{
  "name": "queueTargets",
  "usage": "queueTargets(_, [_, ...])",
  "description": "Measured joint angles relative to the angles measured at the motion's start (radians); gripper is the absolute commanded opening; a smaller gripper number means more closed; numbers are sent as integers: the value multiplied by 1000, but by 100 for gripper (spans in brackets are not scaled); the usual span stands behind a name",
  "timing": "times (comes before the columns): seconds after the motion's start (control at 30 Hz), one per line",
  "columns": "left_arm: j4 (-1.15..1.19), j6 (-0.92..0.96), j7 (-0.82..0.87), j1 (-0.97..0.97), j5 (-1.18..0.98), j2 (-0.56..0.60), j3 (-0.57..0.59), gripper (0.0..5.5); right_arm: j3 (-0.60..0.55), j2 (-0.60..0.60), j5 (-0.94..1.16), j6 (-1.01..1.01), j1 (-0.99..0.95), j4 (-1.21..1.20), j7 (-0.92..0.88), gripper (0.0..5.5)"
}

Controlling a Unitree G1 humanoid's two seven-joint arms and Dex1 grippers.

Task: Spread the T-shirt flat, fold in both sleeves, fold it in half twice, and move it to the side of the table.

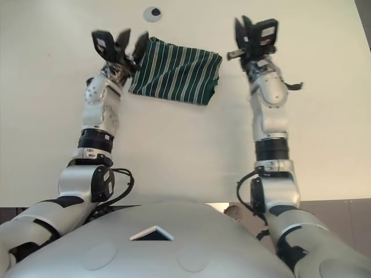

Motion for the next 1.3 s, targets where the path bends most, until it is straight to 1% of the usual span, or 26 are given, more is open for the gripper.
queueTargets(0.07, [-129,4,6,-6,-49,0,32,299,73,48,33,153,-21,0,79,73])
queueTargets(0.13, [-198,10,33,-12,-60,15,60,299,101,83,35,243,-50,58,109,73])
queueTargets(0.27, [-229,44,46,-11,-60,45,69,299,83,75,32,307,-67,128,123,73])
queueTargets(0.37, [-231,64,45,-5,-59,44,62,299,118,61,-42,348,-88,199,120,73])
queueTargets(0.47, [-245,65,44,12,-56,44,55,299,146,5,-99,367,-159,278,121,73])
queueTargets(0.53, [-245,66,45,14,-56,44,54,299,128,-28,-132,332,-200,351,81,73])
queueTargets(0.6, [-245,66,44,15,-56,42,52,299,81,-80,-155,238,-247,482,-14,73])
queueTargets(0.7, [-244,66,44,17,-56,38,44,299,-5,-136,-164,29,-285,689,-139,73])
queueTargets(0.73, [-241,66,44,18,-55,34,35,299,-36,-152,-166,-76,-296,784,-180,73])
queueTargets(0.77, [-238,66,44,21,-52,30,30,299,-49,-166,-174,-138,-303,841,-210,73])
queueTargets(0.87, [-214,67,39,16,-44,7,11,299,-121,-166,-154,-282,-311,895,-221,73])
queueTargets(0.93, [-208,67,40,13,-43,0,7,299,-188,-166,-89,-334,-318,822,-178,73])
queueTargets(1.0, [-210,65,49,14,-43,-1,9,299,-224,-164,-38,-346,-322,677,-141,73])
queueTargets(1.03, [-212,64,62,17,-41,-3,10,299,-232,-162,-6,-320,-315,553,-126,73])
queueTargets(1.13, [-214,62,117,23,-12,-8,11,299,-229,-156,47,-152,-246,261,-139,73])
queueTargets(1.23, [-216,69,190,23,53,-6,0,299,-190,-150,75,97,-90,-39,-196,73])
queueTargets(1.3, [-222,80,253,17,124,0,-20,299,-158,-107,80,220,12,-194,-231,73])
